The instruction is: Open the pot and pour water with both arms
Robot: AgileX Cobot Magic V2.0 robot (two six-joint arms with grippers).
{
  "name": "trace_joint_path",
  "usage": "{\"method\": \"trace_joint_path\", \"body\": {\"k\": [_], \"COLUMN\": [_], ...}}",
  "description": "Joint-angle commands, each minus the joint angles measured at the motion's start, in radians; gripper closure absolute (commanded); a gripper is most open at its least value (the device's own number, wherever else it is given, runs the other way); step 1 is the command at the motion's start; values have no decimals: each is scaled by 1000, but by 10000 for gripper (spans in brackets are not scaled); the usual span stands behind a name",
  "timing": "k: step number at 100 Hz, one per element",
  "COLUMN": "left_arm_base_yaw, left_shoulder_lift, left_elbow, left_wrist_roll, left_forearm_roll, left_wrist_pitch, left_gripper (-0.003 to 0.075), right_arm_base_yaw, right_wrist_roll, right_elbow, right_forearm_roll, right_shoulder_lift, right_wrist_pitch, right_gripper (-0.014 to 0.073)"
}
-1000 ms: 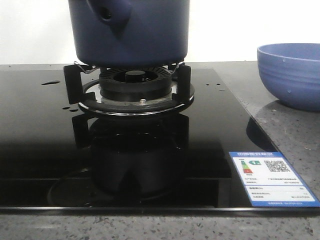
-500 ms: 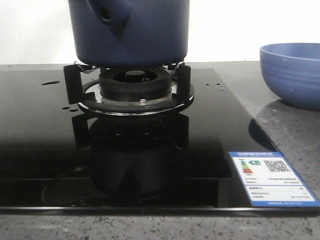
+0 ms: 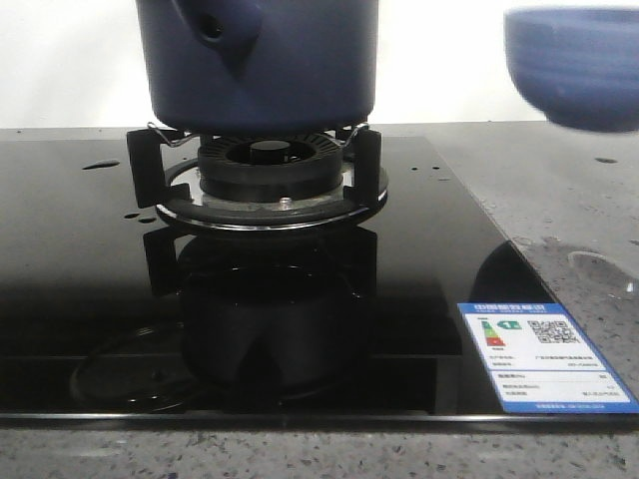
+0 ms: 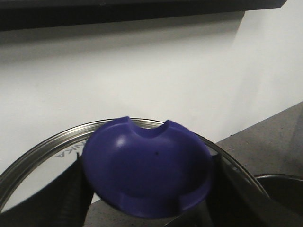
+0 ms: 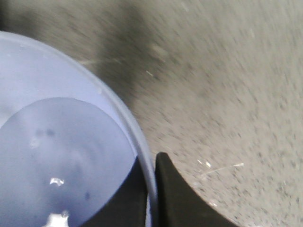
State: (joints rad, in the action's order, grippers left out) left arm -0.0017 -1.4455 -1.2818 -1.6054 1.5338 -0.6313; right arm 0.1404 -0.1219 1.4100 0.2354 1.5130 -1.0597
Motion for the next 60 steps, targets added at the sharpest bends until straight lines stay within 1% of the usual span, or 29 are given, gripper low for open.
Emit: {"method": "trace_joint_path", "body": {"k": [1, 22, 37, 49, 60], "left_arm_base_yaw": [3, 3, 3, 3, 3], "left_shoulder_lift": [49, 49, 49, 49, 49], "left_elbow": [-41, -41, -41, -41, -41], "left_wrist_roll": [4, 4, 4, 4, 4], "left_forearm_roll": [77, 77, 77, 77, 77], "left_wrist_pitch": [8, 44, 73, 95, 112], "left_gripper": [404, 404, 404, 404, 404], "right_arm_base_yaw": [-35, -164, -261, -326, -379], "right_wrist_roll": [-13, -13, -11, -11, -11], "right_elbow": [123, 363, 524, 632, 703], "right_forearm_roll": [45, 72, 101, 119, 129], "right_shoulder_lift": [-30, 51, 136, 207, 265], "right_wrist_pitch": [-5, -79, -84, -58, 7], "right_gripper": [666, 655, 652, 652, 652]}}
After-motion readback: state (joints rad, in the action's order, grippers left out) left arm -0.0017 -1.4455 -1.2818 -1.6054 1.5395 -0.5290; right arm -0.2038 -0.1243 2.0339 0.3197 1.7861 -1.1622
